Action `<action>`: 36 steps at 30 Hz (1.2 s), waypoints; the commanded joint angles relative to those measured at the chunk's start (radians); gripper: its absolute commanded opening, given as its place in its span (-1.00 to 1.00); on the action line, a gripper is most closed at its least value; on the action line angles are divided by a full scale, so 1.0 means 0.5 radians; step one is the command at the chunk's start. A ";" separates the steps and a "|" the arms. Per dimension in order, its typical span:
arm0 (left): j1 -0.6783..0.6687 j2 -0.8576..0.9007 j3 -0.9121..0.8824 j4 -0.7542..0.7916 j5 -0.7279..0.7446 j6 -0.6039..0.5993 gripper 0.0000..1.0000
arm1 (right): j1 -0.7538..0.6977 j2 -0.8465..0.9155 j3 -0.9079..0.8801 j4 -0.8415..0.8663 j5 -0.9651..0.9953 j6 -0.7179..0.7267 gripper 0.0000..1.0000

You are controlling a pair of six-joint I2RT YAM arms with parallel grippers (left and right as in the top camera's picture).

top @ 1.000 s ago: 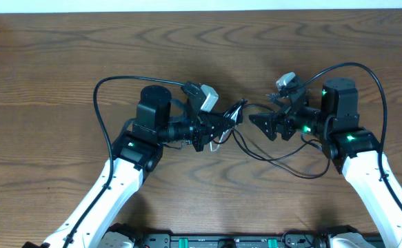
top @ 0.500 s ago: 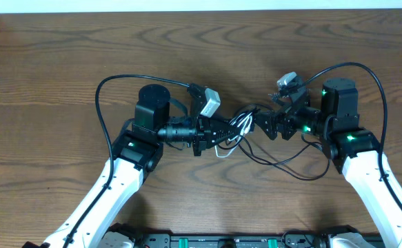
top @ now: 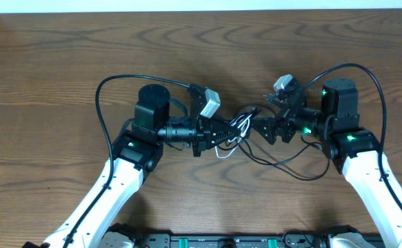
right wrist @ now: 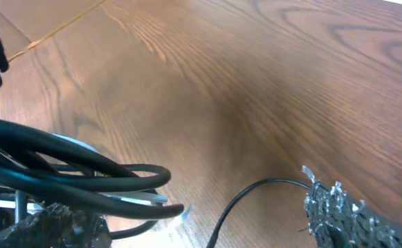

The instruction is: Untangle cables

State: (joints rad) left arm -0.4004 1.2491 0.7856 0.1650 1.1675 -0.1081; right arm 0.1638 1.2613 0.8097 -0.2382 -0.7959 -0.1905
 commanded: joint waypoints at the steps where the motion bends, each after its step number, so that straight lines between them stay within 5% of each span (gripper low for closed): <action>1: 0.002 -0.003 0.034 0.019 0.037 -0.005 -0.85 | 0.017 -0.009 0.011 0.012 -0.158 -0.056 0.87; 16: -0.135 -0.003 0.034 0.020 0.037 -0.004 -0.85 | 0.095 -0.009 0.011 0.119 -0.147 -0.047 0.82; 24: -0.198 -0.003 0.034 0.019 0.037 -0.004 -0.85 | 0.095 -0.009 0.011 0.130 -0.151 -0.047 0.25; 30: -0.197 -0.003 0.034 0.019 -0.018 0.005 -0.85 | 0.095 -0.009 0.011 0.131 -0.159 -0.047 0.48; 36: -0.192 -0.003 0.034 -0.011 -0.122 0.004 -0.85 | 0.093 -0.009 0.011 0.217 -0.315 -0.044 0.51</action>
State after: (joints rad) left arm -0.4885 1.2491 0.7856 0.1638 1.1366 -0.1078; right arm 0.2016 1.2613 0.8097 -0.1562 -0.8600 -0.2153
